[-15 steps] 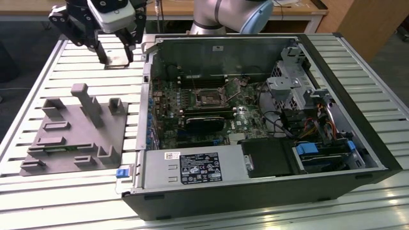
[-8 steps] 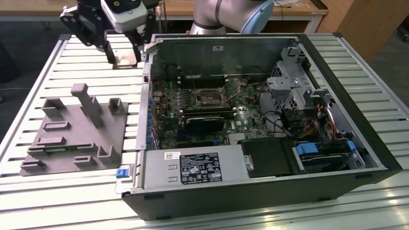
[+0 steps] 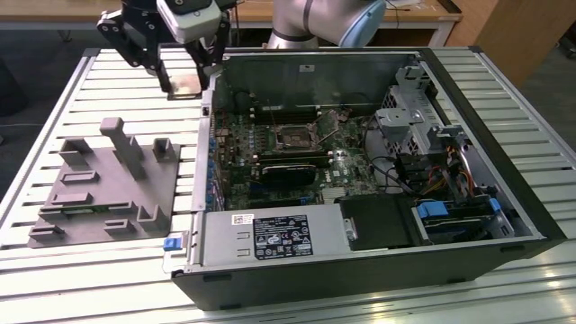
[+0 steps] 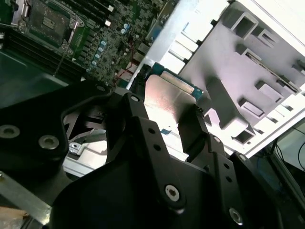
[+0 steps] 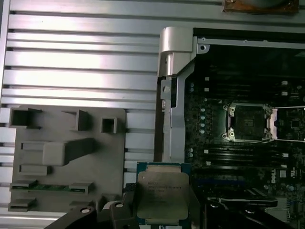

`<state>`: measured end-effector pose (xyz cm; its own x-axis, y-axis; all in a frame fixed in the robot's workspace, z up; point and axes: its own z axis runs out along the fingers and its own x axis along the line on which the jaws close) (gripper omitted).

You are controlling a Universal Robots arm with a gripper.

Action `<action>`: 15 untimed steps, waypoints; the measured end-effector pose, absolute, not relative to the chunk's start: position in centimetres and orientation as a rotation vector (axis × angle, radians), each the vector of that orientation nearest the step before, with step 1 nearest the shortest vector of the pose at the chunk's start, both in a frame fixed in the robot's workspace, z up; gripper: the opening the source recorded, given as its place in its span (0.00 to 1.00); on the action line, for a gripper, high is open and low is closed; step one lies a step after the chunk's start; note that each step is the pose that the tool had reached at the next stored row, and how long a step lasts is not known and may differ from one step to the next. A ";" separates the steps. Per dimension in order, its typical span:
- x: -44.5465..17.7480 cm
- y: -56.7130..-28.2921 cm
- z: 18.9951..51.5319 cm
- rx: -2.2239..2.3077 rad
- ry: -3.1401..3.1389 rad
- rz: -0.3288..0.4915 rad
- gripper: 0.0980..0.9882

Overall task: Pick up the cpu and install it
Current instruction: 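Pick up the cpu and move it towards the insertion slot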

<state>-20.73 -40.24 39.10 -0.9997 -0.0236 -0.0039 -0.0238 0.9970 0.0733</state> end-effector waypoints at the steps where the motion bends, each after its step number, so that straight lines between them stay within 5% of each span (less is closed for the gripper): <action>1: -20.6 -40.2 39.0 -0.037 3.136 0.109 0.48; 15: -15.6 -39.2 38.6 -0.037 3.136 0.107 0.48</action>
<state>-15.55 -39.24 38.60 -0.9997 -0.0236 -0.0040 -0.0238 0.9974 0.0684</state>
